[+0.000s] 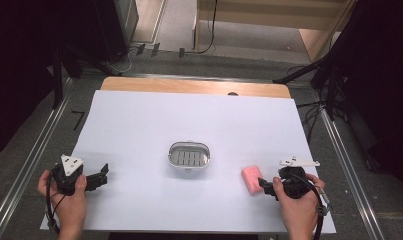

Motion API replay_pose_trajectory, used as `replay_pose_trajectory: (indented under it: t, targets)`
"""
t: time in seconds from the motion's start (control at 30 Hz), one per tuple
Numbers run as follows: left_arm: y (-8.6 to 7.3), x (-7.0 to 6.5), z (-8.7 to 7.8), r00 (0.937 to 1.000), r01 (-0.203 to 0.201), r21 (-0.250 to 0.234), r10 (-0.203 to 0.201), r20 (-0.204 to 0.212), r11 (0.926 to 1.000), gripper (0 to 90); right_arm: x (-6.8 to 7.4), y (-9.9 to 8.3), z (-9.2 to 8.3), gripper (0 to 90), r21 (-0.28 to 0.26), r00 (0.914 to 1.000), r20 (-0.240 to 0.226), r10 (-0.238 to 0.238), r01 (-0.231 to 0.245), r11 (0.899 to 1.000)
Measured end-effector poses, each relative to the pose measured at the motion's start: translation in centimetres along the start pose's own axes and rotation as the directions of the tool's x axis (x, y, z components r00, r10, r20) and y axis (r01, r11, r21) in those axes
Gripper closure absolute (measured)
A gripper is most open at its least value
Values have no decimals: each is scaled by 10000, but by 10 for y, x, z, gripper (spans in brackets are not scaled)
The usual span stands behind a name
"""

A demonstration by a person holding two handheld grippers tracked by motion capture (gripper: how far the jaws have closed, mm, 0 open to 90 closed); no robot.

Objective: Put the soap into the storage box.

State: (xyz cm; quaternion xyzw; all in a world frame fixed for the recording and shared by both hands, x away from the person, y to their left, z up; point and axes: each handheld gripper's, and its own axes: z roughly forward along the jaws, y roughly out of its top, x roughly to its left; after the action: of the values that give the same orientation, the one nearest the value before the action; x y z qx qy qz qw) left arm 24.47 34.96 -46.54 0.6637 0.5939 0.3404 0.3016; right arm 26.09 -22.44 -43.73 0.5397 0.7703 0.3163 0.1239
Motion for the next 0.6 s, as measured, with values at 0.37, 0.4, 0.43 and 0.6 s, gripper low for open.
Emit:
replay_pose_trajectory:
  t: [0.37, 0.4, 0.43, 0.6]
  targets:
    - [0, -2, 1, 9997, -225, 49, 226, -68, 9997, 0, 27, 13, 23, 187, 479, 9990, -294, 350, -335, 9983]
    - [0, -2, 1, 9998, -213, 70, 213, -63, 9997, 0, 28, 13, 25, 174, 565, 9992, -189, 353, -342, 9978]
    - [0, -2, 1, 9998, -194, 83, 194, -48, 9998, 0, 30, 13, 27, 172, 619, 9993, -9, 377, -376, 9974]
    - [1, -2, 1, 9998, -188, 122, 189, -78, 9997, 0, 35, 11, 37, 161, 895, 9968, 496, 632, -674, 9937]
